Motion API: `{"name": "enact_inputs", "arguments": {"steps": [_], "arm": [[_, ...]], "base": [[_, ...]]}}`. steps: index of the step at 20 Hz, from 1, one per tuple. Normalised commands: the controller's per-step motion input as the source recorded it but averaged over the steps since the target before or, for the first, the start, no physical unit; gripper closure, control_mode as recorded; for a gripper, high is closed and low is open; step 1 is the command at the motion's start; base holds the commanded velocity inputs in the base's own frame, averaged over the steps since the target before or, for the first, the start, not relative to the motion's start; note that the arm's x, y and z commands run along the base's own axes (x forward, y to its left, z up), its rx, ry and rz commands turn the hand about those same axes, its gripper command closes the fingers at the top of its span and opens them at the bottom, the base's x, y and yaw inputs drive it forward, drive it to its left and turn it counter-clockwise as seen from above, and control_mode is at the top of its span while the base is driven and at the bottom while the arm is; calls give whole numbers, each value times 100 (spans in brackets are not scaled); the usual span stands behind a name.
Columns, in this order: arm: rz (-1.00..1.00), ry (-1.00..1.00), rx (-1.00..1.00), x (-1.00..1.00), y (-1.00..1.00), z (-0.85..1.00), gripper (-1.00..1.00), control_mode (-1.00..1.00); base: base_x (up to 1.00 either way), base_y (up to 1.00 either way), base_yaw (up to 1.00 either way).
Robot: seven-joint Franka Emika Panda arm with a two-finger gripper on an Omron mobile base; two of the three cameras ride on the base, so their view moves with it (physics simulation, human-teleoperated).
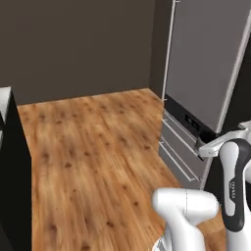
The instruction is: Move the drinks to the dining counter.
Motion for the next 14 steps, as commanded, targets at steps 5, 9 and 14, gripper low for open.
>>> {"name": "enact_inputs", "arguments": {"steps": [5,9,14], "arm": [[0,0,0,0,0,0,100,100],[0,0,0,0,0,0,100,100],[0,0,0,0,0,0,100,100]], "base": [[0,32,58],[25,12,32],[72,0,7]]}}
